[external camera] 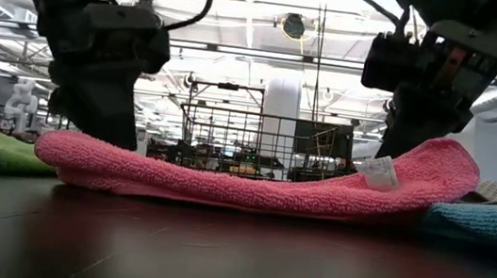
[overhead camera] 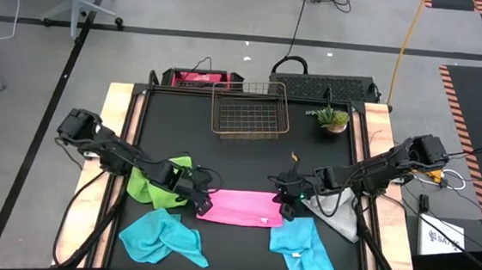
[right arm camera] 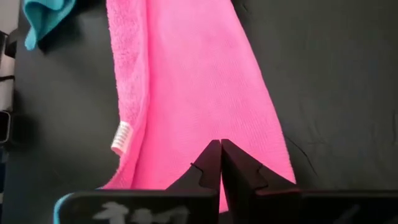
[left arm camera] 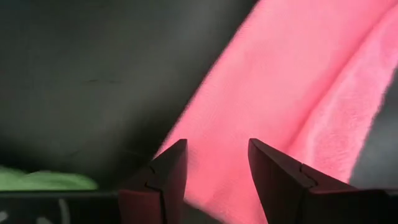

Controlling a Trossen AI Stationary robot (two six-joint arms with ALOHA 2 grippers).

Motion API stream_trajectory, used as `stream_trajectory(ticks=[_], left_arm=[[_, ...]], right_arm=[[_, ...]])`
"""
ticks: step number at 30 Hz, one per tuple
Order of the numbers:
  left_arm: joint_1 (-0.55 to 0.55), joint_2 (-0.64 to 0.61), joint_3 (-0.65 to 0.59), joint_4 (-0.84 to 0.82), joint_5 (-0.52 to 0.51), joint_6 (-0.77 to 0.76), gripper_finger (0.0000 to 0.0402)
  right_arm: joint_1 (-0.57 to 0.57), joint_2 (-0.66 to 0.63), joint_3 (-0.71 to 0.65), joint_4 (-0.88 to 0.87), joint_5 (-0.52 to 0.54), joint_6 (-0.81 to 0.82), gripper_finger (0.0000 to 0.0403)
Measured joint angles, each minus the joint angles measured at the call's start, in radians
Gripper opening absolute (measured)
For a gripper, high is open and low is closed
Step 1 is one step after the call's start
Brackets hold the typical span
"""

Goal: Fold microfiber towels
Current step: Fold the pink microfiber cloth

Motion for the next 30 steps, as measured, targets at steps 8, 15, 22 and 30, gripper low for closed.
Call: stream_trajectory(ticks=[8,15,22,30], left_arm=[[0.021,0.050,-0.002,-0.025,0.005,-0.008,0.0172],[0.064,0.061,0.001,-0.026,-0.006,0.003,0.0172],[0.142,0.062,0.000,-0.042,-0.045,0.104,0.0172],[0.262,0.063,0.000,-0.082,-0.082,0.202,0.0172]], right_arm=[[-0.007,0.081,0.001,0.044,0.004,-0.001,0.0000],[-0.048,0.164,0.001,0.068,0.051,-0.055,0.0000],[-0.159,0.165,0.002,0.058,0.055,-0.186,0.0000],[-0.273,0.143,0.001,0.022,0.054,-0.273,0.0000]])
